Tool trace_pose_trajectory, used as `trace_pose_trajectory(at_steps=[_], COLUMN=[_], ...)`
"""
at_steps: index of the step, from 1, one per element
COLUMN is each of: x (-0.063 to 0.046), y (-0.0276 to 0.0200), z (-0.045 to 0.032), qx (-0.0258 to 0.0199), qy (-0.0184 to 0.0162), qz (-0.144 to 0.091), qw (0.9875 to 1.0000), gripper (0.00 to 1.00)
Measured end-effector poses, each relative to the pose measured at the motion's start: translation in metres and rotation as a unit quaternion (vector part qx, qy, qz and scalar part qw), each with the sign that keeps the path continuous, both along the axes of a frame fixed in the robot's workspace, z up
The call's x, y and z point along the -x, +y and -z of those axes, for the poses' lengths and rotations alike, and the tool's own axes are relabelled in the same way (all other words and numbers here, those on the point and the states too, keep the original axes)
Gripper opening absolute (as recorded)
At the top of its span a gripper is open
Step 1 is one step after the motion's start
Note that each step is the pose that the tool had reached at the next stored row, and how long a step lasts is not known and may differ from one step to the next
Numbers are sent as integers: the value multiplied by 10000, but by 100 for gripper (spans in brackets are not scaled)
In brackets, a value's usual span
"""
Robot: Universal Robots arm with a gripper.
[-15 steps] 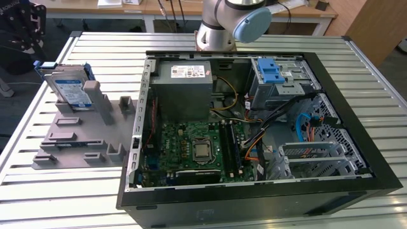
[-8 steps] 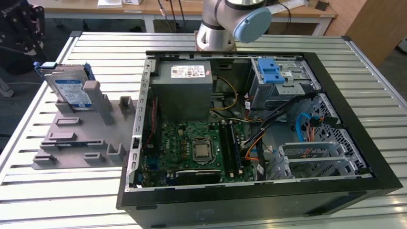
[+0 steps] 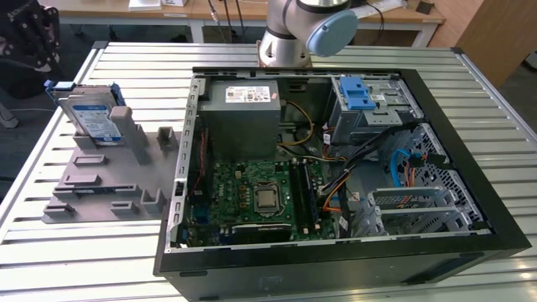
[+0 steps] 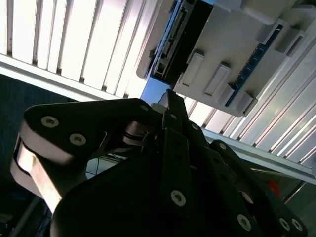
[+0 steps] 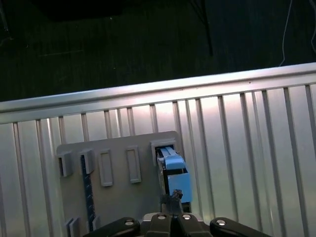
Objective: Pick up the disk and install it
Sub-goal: 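Pick up the disk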
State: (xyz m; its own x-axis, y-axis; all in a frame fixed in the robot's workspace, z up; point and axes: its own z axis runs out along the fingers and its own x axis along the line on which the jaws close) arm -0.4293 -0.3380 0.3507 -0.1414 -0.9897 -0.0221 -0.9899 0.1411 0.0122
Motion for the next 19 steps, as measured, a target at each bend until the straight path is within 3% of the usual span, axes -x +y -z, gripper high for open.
trace_pose_trajectory(at_steps=[3, 6, 8, 10, 11, 12, 19], x=[0, 0, 0, 0, 4, 13, 39], y=[51, 51, 51, 52, 78, 87, 95], z=[8, 23, 37, 57, 142, 187, 293], qx=[11, 12, 12, 12, 24, 25, 31], qy=[-1, -1, -2, -2, 0, -1, 1], qz=[-43, -266, -449, -633, -789, -784, -480], qw=[10000, 9996, 9990, 9980, 9969, 9969, 9988], gripper=[11, 17, 29, 35, 53, 59, 59])
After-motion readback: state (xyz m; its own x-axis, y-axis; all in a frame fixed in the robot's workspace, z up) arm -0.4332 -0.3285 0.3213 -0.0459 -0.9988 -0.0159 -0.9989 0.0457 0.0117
